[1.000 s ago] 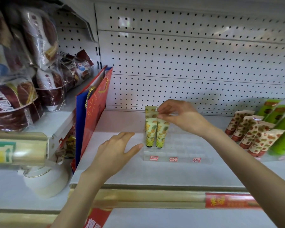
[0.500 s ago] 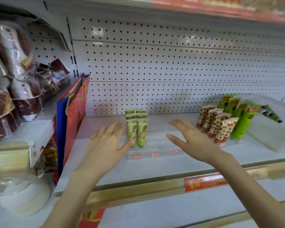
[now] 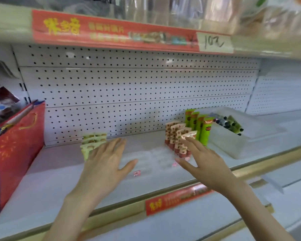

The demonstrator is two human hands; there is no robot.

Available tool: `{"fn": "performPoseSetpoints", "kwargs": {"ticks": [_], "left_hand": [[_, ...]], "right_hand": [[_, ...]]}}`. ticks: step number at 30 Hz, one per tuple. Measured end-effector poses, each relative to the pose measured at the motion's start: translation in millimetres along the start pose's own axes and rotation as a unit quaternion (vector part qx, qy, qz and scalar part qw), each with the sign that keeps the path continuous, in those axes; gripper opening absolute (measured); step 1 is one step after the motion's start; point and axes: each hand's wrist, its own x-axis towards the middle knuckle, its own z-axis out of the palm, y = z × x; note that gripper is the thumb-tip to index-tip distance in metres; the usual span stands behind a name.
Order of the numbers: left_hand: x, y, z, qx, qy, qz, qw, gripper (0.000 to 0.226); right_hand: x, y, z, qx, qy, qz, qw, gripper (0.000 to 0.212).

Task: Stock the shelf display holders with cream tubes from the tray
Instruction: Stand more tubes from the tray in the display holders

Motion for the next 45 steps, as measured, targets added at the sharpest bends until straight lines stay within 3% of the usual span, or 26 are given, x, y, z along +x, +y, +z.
{"fn": "performPoseSetpoints", "kwargs": {"ticks": [3, 6, 8, 12, 16, 20, 25, 27, 37, 45], "left_hand": [[12.7, 36.4, 6.0, -0.011, -0.015, -0.001, 1.000, 0.100], [26.0, 78.7, 7.4, -0.004, -0.020, 0.006, 1.000, 0.086], [32.1, 107.8, 10.1, -0.019, -0.023, 0.009, 1.000, 0.082], [42.3, 158.5, 17.6, -0.028, -0.018, 0.025, 0.999, 0.103], [59.8, 199.6, 24.7, -0.010, -0.014, 0.046, 0.999, 0.106], [82.7, 233.7, 23.7, -0.013, -0.031, 0.052, 0.998, 0.126], [126.5, 260.4, 27.6, 0.000, -0.026, 0.085, 0.996, 0.080], [147.2, 270.8, 30.2, 0.007, -0.033, 0.092, 0.995, 0.071], [228.0, 322.5, 50.6, -0.043, -0.024, 0.158, 0.986, 0.066], [262.1, 352.1, 85.7, -0.053, -0.081, 0.126, 0.987, 0.060]], "right_hand": [[-7.8, 41.8, -17.1, 0.021, 0.009, 0.014, 1.000, 0.078], [-17.8, 84.2, -34.9, 0.020, 0.012, 0.032, 0.999, 0.067], [-24.4, 110.8, -44.9, 0.017, 0.005, 0.036, 0.999, 0.073], [-33.5, 160.2, -52.7, -0.014, -0.009, 0.026, 1.000, 0.101], [-38.4, 197.0, -65.3, -0.037, -0.028, 0.022, 0.999, 0.084], [-32.8, 227.2, -77.8, -0.047, -0.036, 0.021, 0.998, 0.089], [-8.2, 253.5, -85.7, -0.040, -0.035, 0.033, 0.998, 0.081], [7.3, 264.4, -86.0, -0.028, -0.035, 0.037, 0.998, 0.079], [80.2, 321.3, -77.2, 0.061, -0.027, 0.069, 0.995, 0.060], [127.3, 369.9, -57.6, 0.093, -0.075, 0.046, 0.992, 0.054]]}}
